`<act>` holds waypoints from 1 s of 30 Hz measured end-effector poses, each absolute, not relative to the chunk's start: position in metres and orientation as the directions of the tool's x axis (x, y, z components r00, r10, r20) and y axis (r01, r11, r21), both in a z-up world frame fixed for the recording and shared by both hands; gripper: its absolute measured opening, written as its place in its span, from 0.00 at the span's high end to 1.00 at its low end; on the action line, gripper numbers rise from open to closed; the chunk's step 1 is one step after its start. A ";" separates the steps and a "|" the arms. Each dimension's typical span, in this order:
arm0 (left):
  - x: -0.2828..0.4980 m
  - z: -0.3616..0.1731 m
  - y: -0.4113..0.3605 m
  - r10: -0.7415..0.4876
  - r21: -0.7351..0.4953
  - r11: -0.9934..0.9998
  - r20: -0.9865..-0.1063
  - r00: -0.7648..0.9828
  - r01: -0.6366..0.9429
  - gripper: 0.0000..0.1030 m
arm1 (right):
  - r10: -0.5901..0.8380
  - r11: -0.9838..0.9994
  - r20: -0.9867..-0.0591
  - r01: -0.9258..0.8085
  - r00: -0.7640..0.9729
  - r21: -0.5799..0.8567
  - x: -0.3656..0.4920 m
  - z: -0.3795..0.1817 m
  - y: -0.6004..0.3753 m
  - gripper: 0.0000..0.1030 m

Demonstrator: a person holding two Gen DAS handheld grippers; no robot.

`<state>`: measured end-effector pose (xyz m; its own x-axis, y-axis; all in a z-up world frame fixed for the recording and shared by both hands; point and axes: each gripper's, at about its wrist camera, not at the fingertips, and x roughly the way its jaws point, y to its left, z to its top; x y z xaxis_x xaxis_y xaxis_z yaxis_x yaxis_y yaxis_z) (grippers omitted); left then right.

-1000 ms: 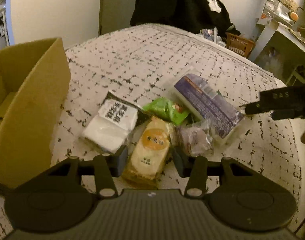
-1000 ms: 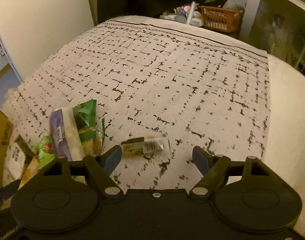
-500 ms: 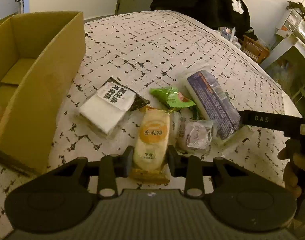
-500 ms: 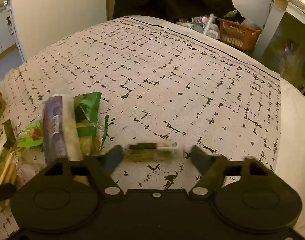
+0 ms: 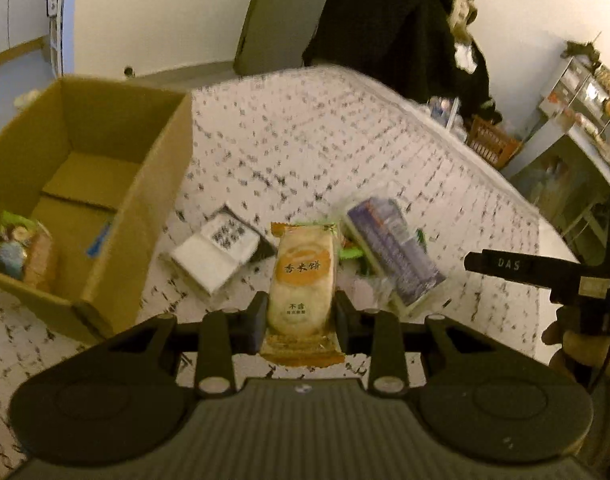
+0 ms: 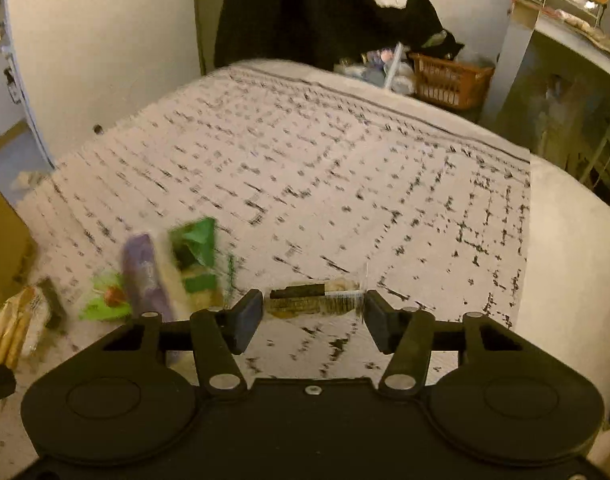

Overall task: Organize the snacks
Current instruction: 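Carry both snacks into the cardboard box and open both grippers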

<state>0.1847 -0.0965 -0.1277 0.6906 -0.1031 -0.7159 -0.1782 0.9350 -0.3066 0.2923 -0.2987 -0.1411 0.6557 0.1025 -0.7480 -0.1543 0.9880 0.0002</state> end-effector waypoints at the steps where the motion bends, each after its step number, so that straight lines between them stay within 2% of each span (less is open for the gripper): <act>1: 0.182 -0.123 -0.094 -0.101 -0.312 0.933 -0.708 0.699 -0.181 0.68 | 0.116 0.987 -0.741 -0.162 0.661 0.010 0.290 -0.136 -0.296 0.47; 9: 0.166 -0.088 -0.073 -0.066 -0.329 0.921 -0.658 0.750 -0.207 0.69 | 0.284 0.956 -0.650 -0.261 0.705 0.135 0.257 -0.094 -0.264 0.47; 15: 0.149 -0.064 -0.051 -0.031 -0.340 0.912 -0.613 0.789 -0.229 0.68 | 0.334 0.935 -0.618 -0.332 0.711 0.124 0.239 -0.080 -0.225 0.47; 21: 0.135 -0.049 -0.022 0.019 -0.344 0.897 -0.598 0.802 -0.278 0.69 | 0.408 0.912 -0.588 -0.343 0.698 0.227 0.221 -0.078 -0.197 0.47; 30: 0.123 -0.041 0.017 0.070 -0.353 0.875 -0.586 0.807 -0.332 0.68 | 0.456 0.888 -0.552 -0.392 0.698 0.238 0.203 -0.070 -0.165 0.47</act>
